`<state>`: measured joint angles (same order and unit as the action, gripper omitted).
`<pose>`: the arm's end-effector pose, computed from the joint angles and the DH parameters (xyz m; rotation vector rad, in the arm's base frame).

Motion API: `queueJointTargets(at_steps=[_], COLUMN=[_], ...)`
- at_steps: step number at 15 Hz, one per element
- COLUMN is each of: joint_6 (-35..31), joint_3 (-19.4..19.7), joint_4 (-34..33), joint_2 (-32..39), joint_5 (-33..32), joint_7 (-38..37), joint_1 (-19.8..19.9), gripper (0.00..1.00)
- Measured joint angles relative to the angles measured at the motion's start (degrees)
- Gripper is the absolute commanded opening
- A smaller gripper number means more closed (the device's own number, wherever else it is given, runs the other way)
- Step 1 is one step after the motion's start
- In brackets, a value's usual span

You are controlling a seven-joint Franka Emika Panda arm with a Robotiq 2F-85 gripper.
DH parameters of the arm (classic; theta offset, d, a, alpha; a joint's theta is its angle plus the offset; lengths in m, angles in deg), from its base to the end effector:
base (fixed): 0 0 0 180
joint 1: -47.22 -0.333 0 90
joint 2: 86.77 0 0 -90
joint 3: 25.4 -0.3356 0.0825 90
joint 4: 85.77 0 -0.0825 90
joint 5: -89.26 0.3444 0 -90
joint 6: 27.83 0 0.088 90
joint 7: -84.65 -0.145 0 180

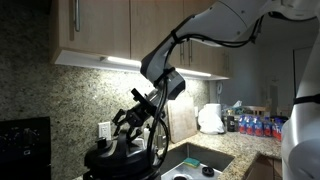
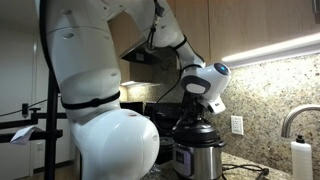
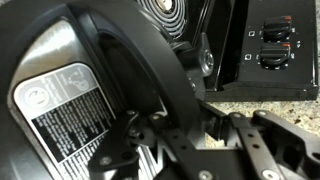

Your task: Cover the cooker with the lid

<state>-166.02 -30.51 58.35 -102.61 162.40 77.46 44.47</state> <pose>0.4265 0.0895 0.4182 -2.0136 1.0083 -0.0461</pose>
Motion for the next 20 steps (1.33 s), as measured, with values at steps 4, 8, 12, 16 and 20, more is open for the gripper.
queueJointTargets(at_steps=[4,8,12,16,20], joint_6=[0.79,0.73,0.65,0.38,0.85], joint_3=[0.53,0.63,1.51,2.49,3.70], joint_4=[0.22,0.59,4.18,6.67,6.50], joint_2=[-0.21,-0.58,-4.08,-6.74,-5.82], joint_5=[0.39,1.00,3.49,4.34,6.69], joint_7=[0.40,1.14,5.75,7.40,7.50], joint_1=[0.00,0.00,0.13,0.52,0.56], gripper=[0.01,0.01,0.01,0.01,0.01])
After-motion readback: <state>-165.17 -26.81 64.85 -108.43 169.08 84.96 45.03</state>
